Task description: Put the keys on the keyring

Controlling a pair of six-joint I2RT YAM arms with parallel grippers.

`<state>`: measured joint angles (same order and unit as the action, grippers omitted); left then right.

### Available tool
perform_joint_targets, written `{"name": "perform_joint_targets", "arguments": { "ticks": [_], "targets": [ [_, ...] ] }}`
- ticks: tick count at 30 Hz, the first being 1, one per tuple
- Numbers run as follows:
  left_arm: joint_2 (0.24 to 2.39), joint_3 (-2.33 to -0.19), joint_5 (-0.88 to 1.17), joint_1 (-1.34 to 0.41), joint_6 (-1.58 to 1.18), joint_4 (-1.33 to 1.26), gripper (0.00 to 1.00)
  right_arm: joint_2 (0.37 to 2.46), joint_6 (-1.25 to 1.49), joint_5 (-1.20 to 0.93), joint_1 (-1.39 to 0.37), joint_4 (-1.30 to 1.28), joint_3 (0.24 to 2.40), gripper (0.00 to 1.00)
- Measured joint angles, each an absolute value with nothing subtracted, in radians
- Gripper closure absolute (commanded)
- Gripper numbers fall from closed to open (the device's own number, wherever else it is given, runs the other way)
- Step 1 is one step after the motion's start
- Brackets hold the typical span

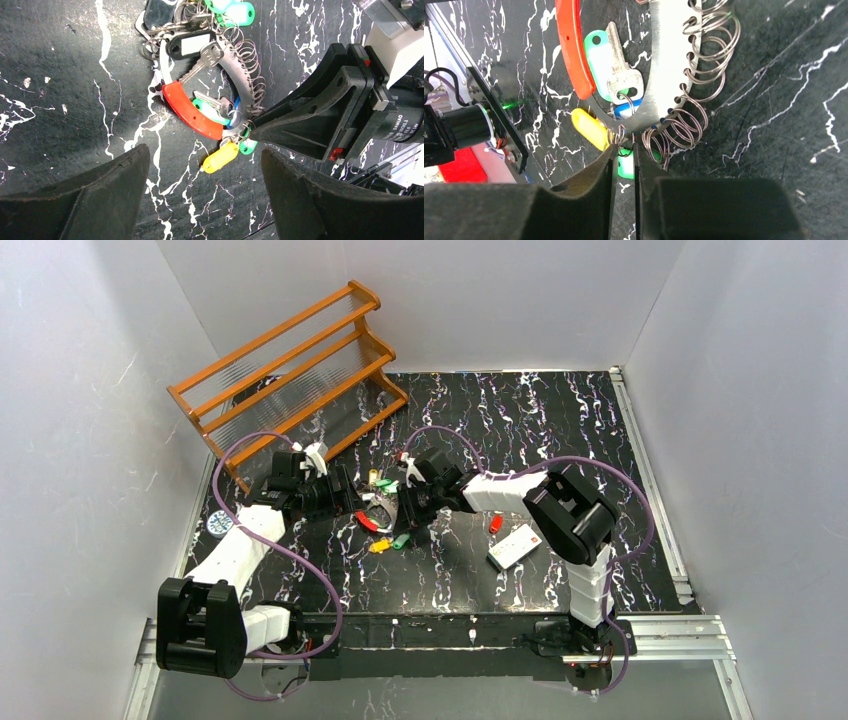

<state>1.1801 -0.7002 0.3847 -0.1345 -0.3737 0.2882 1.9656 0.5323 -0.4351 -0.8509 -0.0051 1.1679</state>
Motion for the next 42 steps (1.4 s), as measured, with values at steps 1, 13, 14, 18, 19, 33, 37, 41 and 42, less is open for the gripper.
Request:
{"name": "perform_joint_targets", "arguments": {
  "ticks": [1, 13, 14, 18, 19, 33, 37, 41, 42],
  "targets": [
    [1.180, -0.700, 0.385, -0.134, -0.374, 0.288, 0.20, 1.970, 0.532, -0.431, -0.851, 0.001, 1.171, 0.85],
    [1.169, -0.700, 0.385, -0.134, -0.373, 0.288, 0.20, 1.950, 0.376, -0.350, -0.851, -0.026, 1.183, 0.99],
    [1.165, -0.700, 0.385, -0.134, -0.371, 0.288, 0.20, 1.936, 0.352, -0.339, -0.851, -0.038, 1.183, 0.99],
    [1.143, -0.700, 0.406, -0.134, -0.367, 0.281, 0.20, 1.860, 0.261, -0.312, -0.851, -0.079, 1.183, 0.99],
    [1.135, -0.700, 0.416, -0.134, -0.366, 0.277, 0.20, 1.835, 0.237, -0.307, -0.851, -0.088, 1.183, 0.99],
    [1.040, -0.690, 0.682, -0.134, -0.359, -0.005, 0.23, 1.587, -0.079, -0.296, -0.851, -0.041, 1.103, 0.99],
    [1.035, -0.620, 0.805, -0.135, -0.374, -0.197, 0.25, 1.535, -0.125, -0.328, -0.851, 0.006, 1.051, 0.99],
    [1.003, -0.531, 0.880, -0.160, -0.370, -0.349, 0.25, 1.511, -0.160, -0.373, -0.851, 0.036, 1.021, 0.99],
    [0.984, -0.515, 0.889, -0.180, -0.348, -0.374, 0.25, 1.507, -0.166, -0.382, -0.851, 0.039, 1.016, 0.99]
  ]
}}
